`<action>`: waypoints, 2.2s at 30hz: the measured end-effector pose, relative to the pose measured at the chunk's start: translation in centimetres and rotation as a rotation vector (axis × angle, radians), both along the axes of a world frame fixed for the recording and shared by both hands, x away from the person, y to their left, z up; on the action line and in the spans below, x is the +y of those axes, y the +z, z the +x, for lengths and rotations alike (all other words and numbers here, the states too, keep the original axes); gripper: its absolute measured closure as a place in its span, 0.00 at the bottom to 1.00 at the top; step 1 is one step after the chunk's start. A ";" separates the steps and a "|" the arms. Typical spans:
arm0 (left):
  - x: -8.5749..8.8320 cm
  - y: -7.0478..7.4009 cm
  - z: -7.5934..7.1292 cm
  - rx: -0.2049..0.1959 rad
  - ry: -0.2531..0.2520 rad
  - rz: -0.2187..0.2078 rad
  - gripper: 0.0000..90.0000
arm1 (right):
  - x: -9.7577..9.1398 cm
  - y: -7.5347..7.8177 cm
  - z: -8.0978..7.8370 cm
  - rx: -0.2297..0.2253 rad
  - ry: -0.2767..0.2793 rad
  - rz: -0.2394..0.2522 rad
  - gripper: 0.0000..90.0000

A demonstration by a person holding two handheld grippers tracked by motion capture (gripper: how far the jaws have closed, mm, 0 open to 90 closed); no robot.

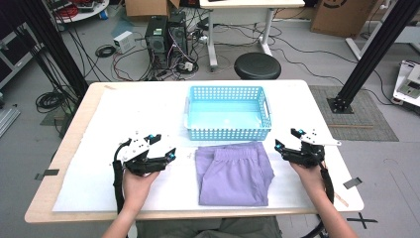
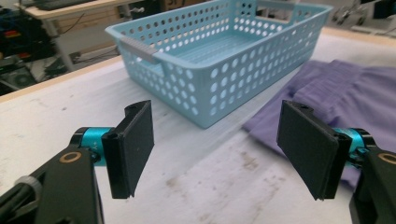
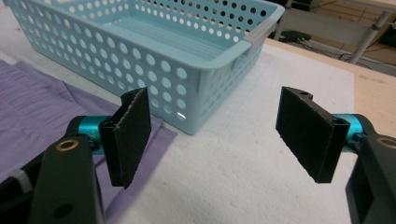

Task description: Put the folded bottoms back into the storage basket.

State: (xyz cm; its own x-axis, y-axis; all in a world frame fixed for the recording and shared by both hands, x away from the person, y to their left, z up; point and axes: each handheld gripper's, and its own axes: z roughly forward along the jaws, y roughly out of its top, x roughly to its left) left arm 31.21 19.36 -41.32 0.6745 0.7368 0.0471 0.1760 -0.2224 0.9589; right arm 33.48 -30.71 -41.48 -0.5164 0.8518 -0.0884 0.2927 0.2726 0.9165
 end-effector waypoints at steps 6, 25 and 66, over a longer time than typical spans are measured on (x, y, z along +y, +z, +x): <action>-0.9 -0.1 -0.5 -0.016 -0.004 0.030 0.31 | 0.6 0.1 -1.0 0.006 0.009 -0.014 0.30; -6.1 -0.5 -3.1 0.143 -0.109 -0.005 0.31 | 1.7 -0.3 -4.8 0.027 0.020 0.030 0.29; -10.7 -3.5 -3.3 0.449 0.030 0.142 0.33 | 5.5 -3.4 -5.0 0.417 -0.001 -0.108 0.33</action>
